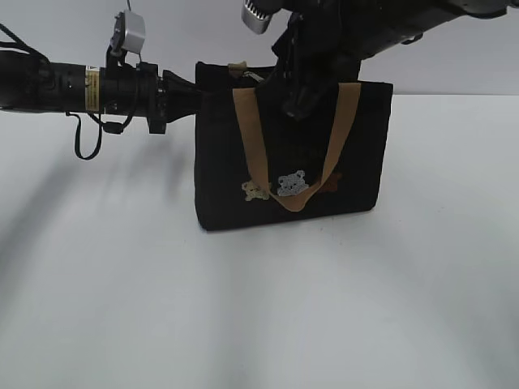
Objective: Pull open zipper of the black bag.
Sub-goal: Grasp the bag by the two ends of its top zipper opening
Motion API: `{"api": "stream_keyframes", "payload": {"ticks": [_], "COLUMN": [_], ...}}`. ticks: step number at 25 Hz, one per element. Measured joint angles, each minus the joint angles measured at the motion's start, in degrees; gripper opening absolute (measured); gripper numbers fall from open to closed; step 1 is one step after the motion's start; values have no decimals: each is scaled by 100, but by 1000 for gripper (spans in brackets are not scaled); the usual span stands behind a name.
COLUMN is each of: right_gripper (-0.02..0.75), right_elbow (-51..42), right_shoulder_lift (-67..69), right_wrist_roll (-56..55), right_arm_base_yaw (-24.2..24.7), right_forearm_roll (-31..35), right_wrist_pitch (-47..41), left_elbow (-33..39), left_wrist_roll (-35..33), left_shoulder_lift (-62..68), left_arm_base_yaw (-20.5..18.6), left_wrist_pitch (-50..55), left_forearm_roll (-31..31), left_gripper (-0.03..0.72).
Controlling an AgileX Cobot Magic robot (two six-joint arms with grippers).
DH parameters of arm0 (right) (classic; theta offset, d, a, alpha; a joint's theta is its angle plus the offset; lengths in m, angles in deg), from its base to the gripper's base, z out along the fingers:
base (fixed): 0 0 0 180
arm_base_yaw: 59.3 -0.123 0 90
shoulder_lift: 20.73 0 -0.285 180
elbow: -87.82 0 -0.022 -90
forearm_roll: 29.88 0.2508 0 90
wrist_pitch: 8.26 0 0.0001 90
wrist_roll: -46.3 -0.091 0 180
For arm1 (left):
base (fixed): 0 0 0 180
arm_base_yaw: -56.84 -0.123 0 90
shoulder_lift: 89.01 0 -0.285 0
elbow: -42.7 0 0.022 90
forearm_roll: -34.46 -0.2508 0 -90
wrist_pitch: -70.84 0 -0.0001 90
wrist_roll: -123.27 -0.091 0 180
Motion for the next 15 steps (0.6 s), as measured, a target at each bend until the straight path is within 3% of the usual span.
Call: {"api": "stream_keyframes", "payload": {"ticks": [7, 15], "right_gripper": [466, 241], "right_elbow": [5, 5], "right_shoulder_lift": [169, 169], "right_wrist_roll": [0, -11], "right_arm_base_yaw": [0, 0], "right_forearm_roll": [5, 5], "right_wrist_pitch": [55, 102], "left_elbow": [0, 0], "left_wrist_roll": [0, 0], "left_shoulder_lift": [0, 0], "left_arm_base_yaw": [0, 0], "left_wrist_pitch": [-31, -35], "left_forearm_roll": [0, 0], "left_gripper": [13, 13]}}
